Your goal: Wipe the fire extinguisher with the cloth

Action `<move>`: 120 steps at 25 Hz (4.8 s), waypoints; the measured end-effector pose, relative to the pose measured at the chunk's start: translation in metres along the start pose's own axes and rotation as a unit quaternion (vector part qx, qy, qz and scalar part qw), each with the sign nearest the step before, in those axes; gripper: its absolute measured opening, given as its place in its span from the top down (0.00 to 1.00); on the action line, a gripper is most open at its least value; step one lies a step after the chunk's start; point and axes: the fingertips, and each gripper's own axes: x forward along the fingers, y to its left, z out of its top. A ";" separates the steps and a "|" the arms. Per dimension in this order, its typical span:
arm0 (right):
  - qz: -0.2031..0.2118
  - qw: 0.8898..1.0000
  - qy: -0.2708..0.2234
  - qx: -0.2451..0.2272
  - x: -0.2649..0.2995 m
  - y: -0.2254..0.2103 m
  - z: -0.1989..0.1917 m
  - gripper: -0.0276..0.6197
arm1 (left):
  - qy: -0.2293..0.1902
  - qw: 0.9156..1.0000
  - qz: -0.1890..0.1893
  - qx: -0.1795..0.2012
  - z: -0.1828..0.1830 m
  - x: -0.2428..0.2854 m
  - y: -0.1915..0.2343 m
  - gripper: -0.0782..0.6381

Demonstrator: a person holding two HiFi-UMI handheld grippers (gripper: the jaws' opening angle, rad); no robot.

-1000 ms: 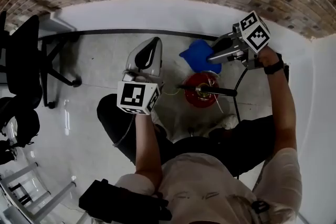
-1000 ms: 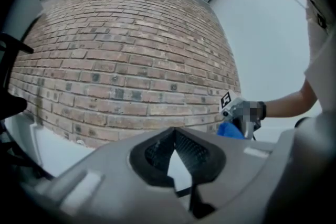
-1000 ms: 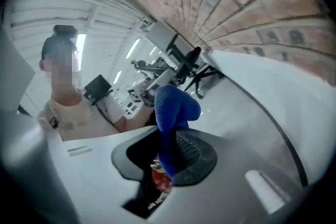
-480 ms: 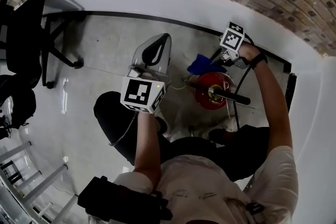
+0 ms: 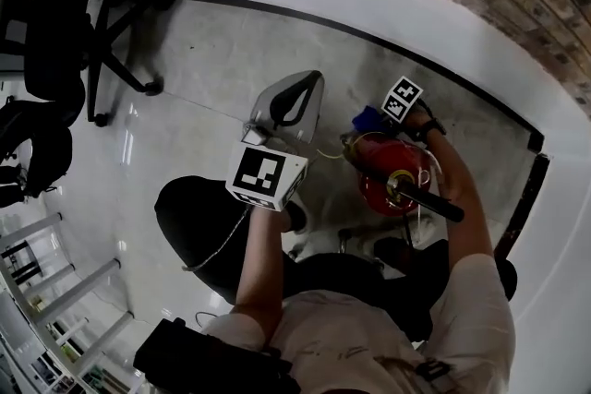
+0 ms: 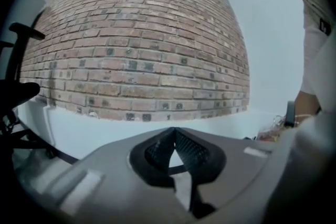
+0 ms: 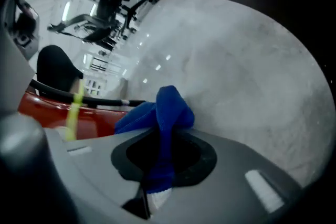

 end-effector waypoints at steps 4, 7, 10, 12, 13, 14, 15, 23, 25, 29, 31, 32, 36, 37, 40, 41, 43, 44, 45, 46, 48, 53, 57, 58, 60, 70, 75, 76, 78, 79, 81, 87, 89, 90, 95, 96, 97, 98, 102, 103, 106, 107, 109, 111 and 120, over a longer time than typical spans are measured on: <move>-0.088 0.995 0.042 -0.026 0.019 -0.028 -0.017 0.87 | 0.010 1.000 0.002 0.000 -0.005 0.001 0.002 0.89; -0.091 0.995 0.002 -0.046 -0.004 -0.008 -0.004 0.87 | -0.002 1.000 -0.001 -0.004 0.003 0.005 0.004 0.89; -0.001 0.994 -0.099 -0.049 -0.080 0.055 0.027 0.86 | -0.017 1.000 -0.011 0.000 0.016 0.008 0.001 0.89; 0.068 0.983 -0.162 -0.053 -0.151 0.109 0.047 0.86 | -0.030 0.999 -0.018 0.002 0.027 0.008 -0.002 0.89; 0.101 0.975 -0.187 -0.061 -0.188 0.138 0.055 0.86 | -0.038 0.999 -0.020 0.003 0.034 0.007 -0.002 0.89; 0.133 0.966 -0.208 -0.076 -0.223 0.167 0.062 0.86 | -0.047 0.999 -0.018 0.004 0.041 0.005 0.000 0.89; 0.163 0.957 -0.222 -0.095 -0.254 0.196 0.067 0.86 | -0.057 0.998 -0.012 0.006 0.047 0.003 0.003 0.89; 0.274 0.920 -0.040 -0.276 -0.296 0.349 0.044 0.86 | -0.082 0.996 0.024 0.013 0.060 -0.016 0.030 0.89; 0.288 0.915 0.033 -0.280 -0.271 0.351 0.038 0.86 | -0.080 0.996 0.029 0.008 0.056 -0.018 0.034 0.89; 0.305 0.915 0.064 -0.255 -0.233 0.315 0.059 0.86 | -0.075 0.997 0.036 0.002 0.048 -0.017 0.038 0.89; 0.296 0.923 0.081 -0.230 -0.204 0.284 0.065 0.86 | -0.067 0.997 0.041 0.000 0.041 -0.018 0.041 0.89; 0.289 0.927 0.099 -0.216 -0.187 0.267 0.063 0.86 | -0.062 0.997 0.045 -0.002 0.037 -0.019 0.043 0.89; 0.275 0.940 0.133 -0.153 -0.121 0.203 0.053 0.86 | -0.044 0.997 0.064 -0.013 0.028 -0.021 0.056 0.89; 0.262 0.945 0.131 -0.146 -0.103 0.185 0.053 0.86 | -0.043 0.997 0.068 -0.014 0.026 -0.020 0.058 0.89; 0.209 0.960 0.116 -0.146 -0.045 0.135 0.055 0.86 | -0.034 0.997 0.071 -0.013 0.012 -0.020 0.060 0.89; 0.192 0.964 0.111 -0.148 -0.025 0.122 0.055 0.86 | -0.026 0.997 0.072 -0.013 0.005 -0.021 0.059 0.89; 0.142 0.971 0.107 -0.158 0.009 0.093 0.052 0.86 | -0.014 0.997 0.072 -0.013 -0.008 -0.022 0.057 0.89; 0.104 0.974 0.109 -0.167 0.022 0.075 0.048 0.86 | -0.009 0.997 0.073 -0.013 -0.013 -0.022 0.055 0.89; 0.063 0.976 0.110 -0.178 0.032 0.057 0.045 0.86 | -0.006 0.997 0.074 -0.012 -0.016 -0.021 0.053 0.89; 0.020 0.976 0.111 -0.188 0.041 0.040 0.043 0.86 | -0.003 0.997 0.075 -0.008 -0.020 -0.022 0.052 0.89; -0.044 0.973 0.107 -0.200 0.051 0.017 0.039 0.86 | 0.005 0.997 0.072 0.000 -0.024 -0.022 0.047 0.89; -0.103 0.976 0.012 -0.189 0.005 0.014 0.052 0.86 | -0.007 0.998 0.057 -0.005 -0.006 -0.023 0.032 0.89; -0.118 0.962 -0.202 -0.141 -0.121 0.046 0.078 0.86 | -0.029 0.998 0.050 0.003 0.016 -0.036 0.014 0.89; -0.131 0.950 -0.248 -0.135 -0.157 0.055 0.076 0.86 | -0.037 0.998 0.045 0.003 0.023 -0.041 0.006 0.89; -0.155 0.917 -0.346 -0.125 -0.235 0.080 0.066 0.86 | -0.053 0.998 0.031 0.008 0.038 -0.051 -0.014 0.89; -0.353 0.702 -0.601 -0.147 -0.454 0.281 -0.057 0.86 | -0.088 0.995 0.005 0.038 0.064 -0.131 -0.107 0.89; -0.322 0.680 -0.645 -0.136 -0.418 0.289 -0.071 0.86 | -0.074 0.996 0.017 0.050 0.045 -0.114 -0.141 0.89; -0.316 0.679 -0.650 -0.130 -0.405 0.302 -0.075 0.86 | -0.073 0.996 0.015 0.050 0.045 -0.121 -0.150 0.89; -0.311 0.679 -0.654 -0.118 -0.373 0.342 -0.095 0.86 | -0.067 0.996 0.007 0.051 0.046 -0.149 -0.177 0.89; -0.312 0.678 -0.656 -0.113 -0.356 0.365 -0.110 0.86 | -0.064 0.997 0.002 0.053 0.045 -0.166 -0.195 0.89; -0.321 0.672 -0.660 -0.101 -0.323 0.408 -0.144 0.86 | -0.059 0.996 -0.005 0.060 0.043 -0.203 -0.233 0.89; -0.409 0.601 -0.685 -0.050 -0.248 0.514 -0.261 0.86 | -0.069 0.994 -0.006 0.079 0.043 -0.314 -0.332 0.89; -0.416 0.581 -0.699 -0.028 -0.234 0.544 -0.283 0.86 | -0.078 0.993 -0.012 0.086 0.050 -0.344 -0.350 0.89; -0.416 0.576 -0.703 -0.021 -0.227 0.558 -0.289 0.86 | -0.082 0.993 -0.014 0.086 0.052 -0.356 -0.355 0.89; -0.421 0.570 -0.705 -0.027 -0.208 0.599 -0.295 0.86 | -0.087 0.994 -0.002 0.074 0.051 -0.401 -0.361 0.89; -0.421 0.567 -0.707 -0.024 -0.205 0.603 -0.297 0.86 | -0.084 0.994 0.001 0.070 0.048 -0.407 -0.360 0.89; -0.421 0.565 -0.709 -0.020 -0.203 0.607 -0.297 0.86 | -0.082 0.994 0.004 0.067 0.044 -0.414 -0.358 0.89; -0.422 0.564 -0.710 -0.017 -0.200 0.611 -0.297 0.86 | -0.080 0.995 0.007 0.065 0.041 -0.420 -0.356 0.89; -0.423 0.577 -0.699 -0.016 -0.180 0.622 -0.293 0.86 | -0.085 0.994 0.013 0.066 0.041 -0.443 -0.351 0.89; -0.423 0.582 -0.694 -0.019 -0.176 0.625 -0.291 0.86 | -0.088 0.994 0.014 0.067 0.043 -0.446 -0.351 0.89; -0.425 0.584 -0.691 -0.026 -0.174 0.634 -0.288 0.86 | -0.094 0.993 0.017 0.070 0.046 -0.454 -0.348 0.89; -0.426 0.582 -0.692 -0.027 -0.175 0.637 -0.287 0.86 | -0.095 0.993 0.018 0.070 0.045 -0.455 -0.347 0.89; -0.430 0.577 -0.693 -0.029 -0.178 0.642 -0.288 0.86 | -0.096 0.993 0.016 0.070 0.044 -0.455 -0.346 0.89; -0.436 0.572 -0.694 -0.029 -0.180 0.645 -0.291 0.86 | -0.099 0.992 0.014 0.073 0.042 -0.454 -0.346 0.89; -0.453 0.559 -0.694 -0.013 -0.192 0.632 -0.308 0.86 | -0.100 0.992 -0.017 0.077 0.041 -0.428 -0.367 0.89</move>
